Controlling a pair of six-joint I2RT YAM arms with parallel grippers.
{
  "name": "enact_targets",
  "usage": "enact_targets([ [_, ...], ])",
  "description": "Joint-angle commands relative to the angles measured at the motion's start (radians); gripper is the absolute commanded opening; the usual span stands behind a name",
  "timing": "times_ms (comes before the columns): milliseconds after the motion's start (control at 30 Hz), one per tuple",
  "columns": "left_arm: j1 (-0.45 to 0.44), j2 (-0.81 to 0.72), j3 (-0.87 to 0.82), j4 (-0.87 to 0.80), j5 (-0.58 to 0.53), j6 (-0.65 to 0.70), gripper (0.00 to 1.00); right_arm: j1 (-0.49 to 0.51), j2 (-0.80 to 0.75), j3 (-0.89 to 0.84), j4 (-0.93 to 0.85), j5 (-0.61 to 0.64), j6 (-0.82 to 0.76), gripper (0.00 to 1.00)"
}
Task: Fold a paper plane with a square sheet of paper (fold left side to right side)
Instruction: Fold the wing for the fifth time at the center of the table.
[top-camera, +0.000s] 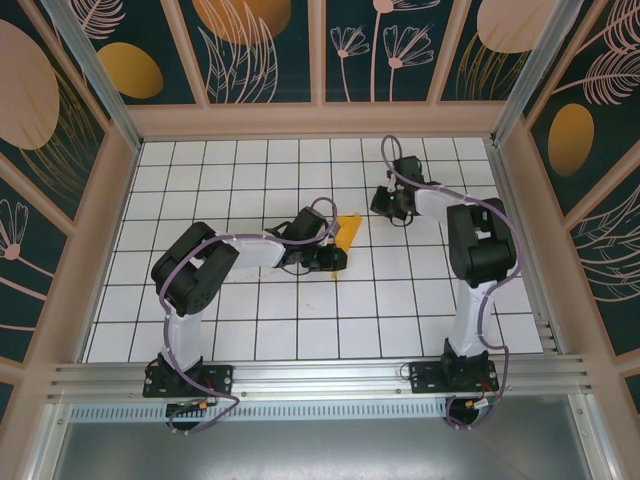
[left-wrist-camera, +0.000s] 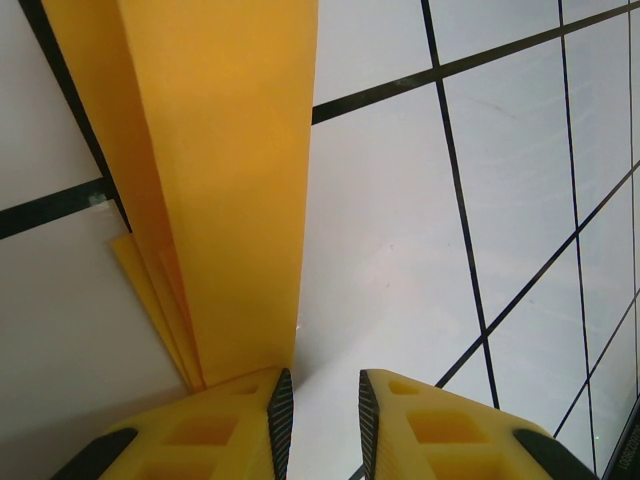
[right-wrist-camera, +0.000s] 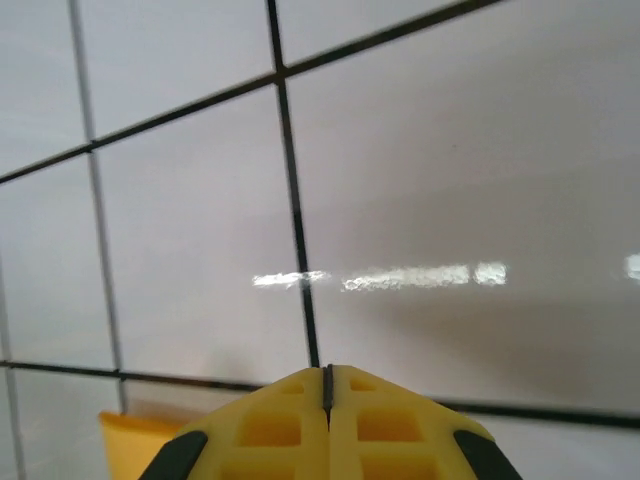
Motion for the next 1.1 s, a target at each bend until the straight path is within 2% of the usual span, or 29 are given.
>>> enact_targets([
  [0,-0.012,0.081,-0.05,-0.113,-0.074,0.005,0.28,0.023,-0.141,-0.062,0.022,-0.05,-0.002,0.01],
  [167,-0.012,0.073,-0.052,-0.11,-0.076,0.005,0.28,0.11,-0.164,-0.149,0.111,-0.156,0.072,0.01],
  [333,-0.012,0.071,-0.054,-0.11,-0.076,0.007,0.28,0.177,-0.078,-0.13,0.149,-0.161,0.109,0.02],
  [600,-0.011,0.065,-0.06,-0.102,-0.078,0.004,0.29,0.187,0.03,-0.094,0.137,-0.122,0.124,0.02],
  [867,-0.011,0.026,-0.066,-0.071,-0.04,0.004,0.32,0.181,0.095,-0.064,0.069,-0.021,0.117,0.02],
  [1067,-0.009,-0.033,-0.02,-0.063,0.006,0.009,0.32,0.183,0.097,-0.088,0.076,-0.028,0.116,0.02],
])
